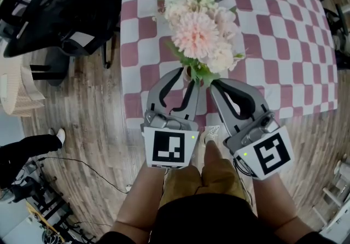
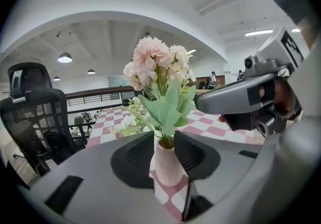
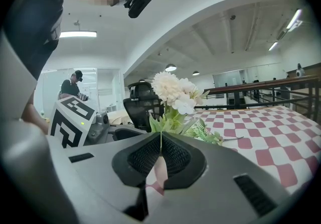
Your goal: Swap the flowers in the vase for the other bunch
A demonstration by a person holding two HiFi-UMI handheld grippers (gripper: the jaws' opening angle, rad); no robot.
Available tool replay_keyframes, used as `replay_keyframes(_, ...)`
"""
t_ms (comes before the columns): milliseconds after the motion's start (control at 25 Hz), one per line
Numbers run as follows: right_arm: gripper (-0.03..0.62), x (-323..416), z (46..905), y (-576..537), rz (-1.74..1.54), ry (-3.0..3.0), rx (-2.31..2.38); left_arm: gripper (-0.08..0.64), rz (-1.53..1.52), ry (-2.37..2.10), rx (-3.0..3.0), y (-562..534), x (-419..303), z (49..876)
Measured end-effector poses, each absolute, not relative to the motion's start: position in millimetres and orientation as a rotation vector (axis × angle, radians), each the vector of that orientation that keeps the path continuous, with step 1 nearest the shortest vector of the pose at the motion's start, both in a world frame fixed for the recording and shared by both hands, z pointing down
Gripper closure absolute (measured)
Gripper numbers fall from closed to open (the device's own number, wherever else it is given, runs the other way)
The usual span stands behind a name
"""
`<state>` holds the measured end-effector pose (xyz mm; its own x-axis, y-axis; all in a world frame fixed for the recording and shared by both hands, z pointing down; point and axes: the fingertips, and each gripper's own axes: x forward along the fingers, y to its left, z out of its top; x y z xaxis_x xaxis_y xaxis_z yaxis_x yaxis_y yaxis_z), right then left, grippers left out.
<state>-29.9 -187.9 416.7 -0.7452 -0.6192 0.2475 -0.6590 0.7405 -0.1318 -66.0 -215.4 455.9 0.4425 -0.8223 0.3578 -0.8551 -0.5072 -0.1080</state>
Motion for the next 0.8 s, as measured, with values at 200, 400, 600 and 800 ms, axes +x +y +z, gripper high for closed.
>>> replay_keyframes(200, 0.558, -27.5, 415.5, -187.3, 0.310, -2.757, 1.027, 0.434, 0.549, -1.498, 2.588, -214.1, -61.9, 456.1)
replay_keyframes(400, 0.558, -25.3, 415.8, -185.7, 0.311, -2.754, 1.035, 0.434, 0.510, -1.488, 2.574, -213.9, -60.8, 455.0)
replay_keyframes(600, 0.558, -25.0, 415.6, -185.6, 0.311, -2.756, 1.036, 0.434, 0.487, -1.472, 2.565, -213.7, -59.5, 454.6)
replay_keyframes(800, 0.558, -24.4, 414.3, -184.8, 0.304, -2.756, 1.031, 0.436, 0.460, -1.461, 2.549, -213.1, -59.3, 451.5)
